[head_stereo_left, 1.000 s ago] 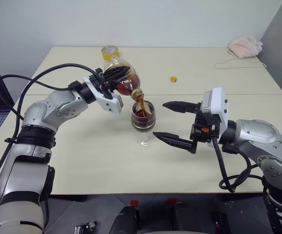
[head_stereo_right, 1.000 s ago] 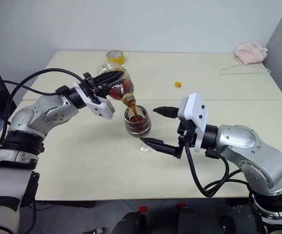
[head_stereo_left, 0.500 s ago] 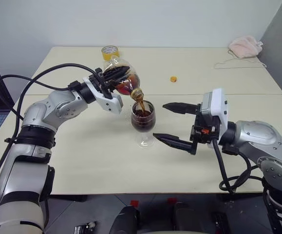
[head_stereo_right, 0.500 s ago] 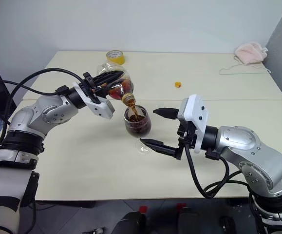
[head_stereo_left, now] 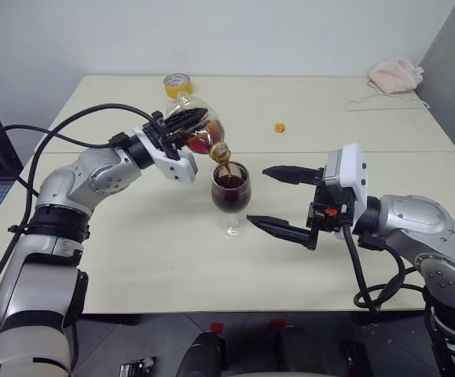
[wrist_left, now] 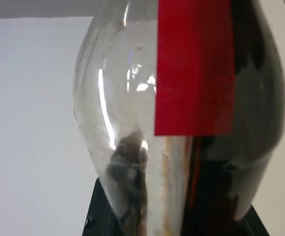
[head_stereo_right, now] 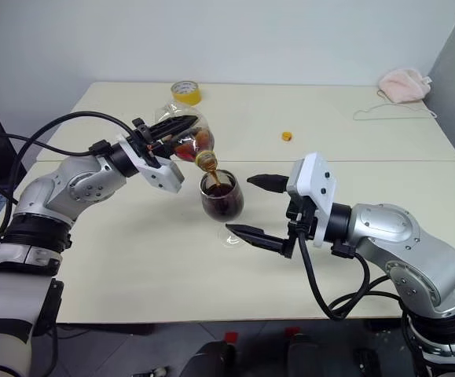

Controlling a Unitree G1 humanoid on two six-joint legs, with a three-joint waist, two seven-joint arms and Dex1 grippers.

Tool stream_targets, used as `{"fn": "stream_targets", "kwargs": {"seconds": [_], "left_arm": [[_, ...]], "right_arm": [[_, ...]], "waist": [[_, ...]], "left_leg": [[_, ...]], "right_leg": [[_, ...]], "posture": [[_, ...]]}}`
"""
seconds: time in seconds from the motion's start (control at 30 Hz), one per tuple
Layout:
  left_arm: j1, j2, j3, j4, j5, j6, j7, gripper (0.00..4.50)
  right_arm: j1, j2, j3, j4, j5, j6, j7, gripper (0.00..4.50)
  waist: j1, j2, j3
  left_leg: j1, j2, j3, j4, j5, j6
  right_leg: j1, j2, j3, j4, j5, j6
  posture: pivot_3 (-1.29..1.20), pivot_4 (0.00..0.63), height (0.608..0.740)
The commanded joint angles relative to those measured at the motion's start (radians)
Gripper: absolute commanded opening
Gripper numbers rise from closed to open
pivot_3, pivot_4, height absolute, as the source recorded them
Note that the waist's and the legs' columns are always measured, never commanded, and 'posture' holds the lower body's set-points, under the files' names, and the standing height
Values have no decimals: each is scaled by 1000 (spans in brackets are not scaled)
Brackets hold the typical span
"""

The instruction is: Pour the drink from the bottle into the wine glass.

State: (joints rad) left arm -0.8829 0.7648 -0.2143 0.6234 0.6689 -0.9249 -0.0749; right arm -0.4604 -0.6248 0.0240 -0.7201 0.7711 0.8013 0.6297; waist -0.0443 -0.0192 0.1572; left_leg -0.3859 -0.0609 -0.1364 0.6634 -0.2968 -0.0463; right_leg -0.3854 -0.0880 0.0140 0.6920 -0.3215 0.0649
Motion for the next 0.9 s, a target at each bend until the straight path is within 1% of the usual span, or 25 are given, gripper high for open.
{"fn": "stream_targets", "kwargs": {"seconds": [0.03, 0.57, 0.73, 0.9], "left_arm": [[3, 1, 32, -57, -83, 19, -22, 742], [73, -26, 47, -139, -204, 92, -93, 741], [112, -65, 74, -162, -336, 176, -167, 740], [188, -150, 144, -257, -552, 392, -257, 739]], "right_arm": [[-11, 4, -5, -24, 14, -15, -2, 4500], [-10, 14, 4, -18, -1, -29, -3, 4500], [-8, 15, 9, -17, -17, -41, -3, 4500], [7, 14, 11, -24, -42, -68, -4, 4500]], "waist": [[0, 0, 0], [-2, 0, 0], [-4, 0, 0], [-5, 0, 0]], "left_leg": [[0, 0, 0, 0, 0, 0], [0, 0, 0, 0, 0, 0], [0, 0, 0, 0, 0, 0], [0, 0, 0, 1, 0, 0]], "right_leg": [[0, 0, 0, 0, 0, 0], [0, 0, 0, 0, 0, 0], [0, 0, 0, 1, 0, 0], [-1, 0, 0, 1, 0, 0]], "posture": [[0, 150, 740], [0, 150, 740], [0, 150, 740], [0, 150, 740]]}}
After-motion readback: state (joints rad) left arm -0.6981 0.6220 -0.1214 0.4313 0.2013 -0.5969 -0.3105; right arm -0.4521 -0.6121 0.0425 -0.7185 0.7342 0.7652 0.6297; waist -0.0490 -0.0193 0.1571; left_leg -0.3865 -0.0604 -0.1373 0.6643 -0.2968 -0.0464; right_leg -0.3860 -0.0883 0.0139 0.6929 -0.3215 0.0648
